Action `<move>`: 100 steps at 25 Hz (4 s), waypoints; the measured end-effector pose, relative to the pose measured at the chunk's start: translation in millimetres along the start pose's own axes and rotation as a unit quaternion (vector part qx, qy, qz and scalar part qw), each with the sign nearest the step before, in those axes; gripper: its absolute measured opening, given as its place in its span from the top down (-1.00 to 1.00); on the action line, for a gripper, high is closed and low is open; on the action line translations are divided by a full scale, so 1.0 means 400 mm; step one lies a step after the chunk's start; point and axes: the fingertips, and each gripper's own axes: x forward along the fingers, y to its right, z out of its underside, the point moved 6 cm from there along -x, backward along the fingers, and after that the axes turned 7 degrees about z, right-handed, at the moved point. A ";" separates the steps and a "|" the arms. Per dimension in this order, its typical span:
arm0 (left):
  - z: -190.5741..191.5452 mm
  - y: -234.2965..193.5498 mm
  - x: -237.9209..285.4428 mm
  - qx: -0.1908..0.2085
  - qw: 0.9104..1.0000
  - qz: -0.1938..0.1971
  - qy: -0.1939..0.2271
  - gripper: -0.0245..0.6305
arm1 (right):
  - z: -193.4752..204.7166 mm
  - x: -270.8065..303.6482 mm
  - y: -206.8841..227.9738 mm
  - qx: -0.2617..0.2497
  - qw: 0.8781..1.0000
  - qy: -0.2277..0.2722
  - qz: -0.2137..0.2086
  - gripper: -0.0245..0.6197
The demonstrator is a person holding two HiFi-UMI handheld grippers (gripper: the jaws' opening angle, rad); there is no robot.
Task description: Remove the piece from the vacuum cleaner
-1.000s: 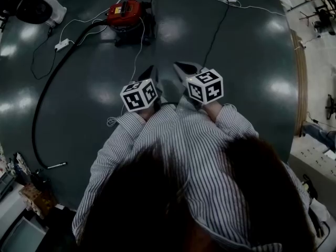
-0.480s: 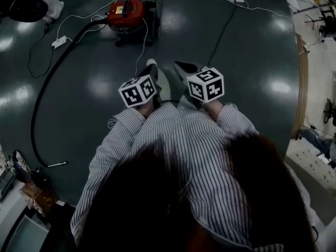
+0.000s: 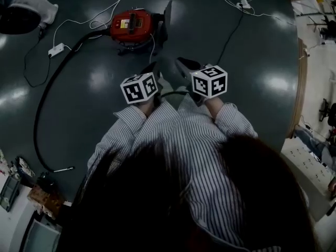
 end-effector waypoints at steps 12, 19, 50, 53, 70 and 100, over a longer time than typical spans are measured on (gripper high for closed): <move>-0.013 -0.101 0.170 -0.046 0.999 -0.011 -0.025 0.92 | -0.029 0.229 0.171 0.002 0.996 -0.091 0.020 0.81; 0.062 -0.201 0.342 -0.051 0.998 -0.015 -0.015 0.92 | 0.047 0.464 0.333 -0.012 0.989 -0.142 0.039 0.70; 0.272 -0.423 0.578 -0.138 0.990 -0.017 -0.007 0.92 | 0.178 0.844 0.655 0.141 0.978 -0.085 0.127 0.87; 0.265 -0.409 0.583 -0.128 0.992 -0.011 -0.010 0.92 | 0.173 0.825 0.680 0.151 0.977 -0.077 0.132 0.87; 0.220 -0.345 0.607 -0.106 0.994 -0.003 -0.005 0.92 | 0.132 0.700 0.788 0.127 0.982 -0.066 0.125 0.87; -0.358 0.132 0.093 0.048 0.993 0.034 0.105 0.92 | -0.342 -0.011 0.095 0.073 0.992 0.087 -0.055 0.86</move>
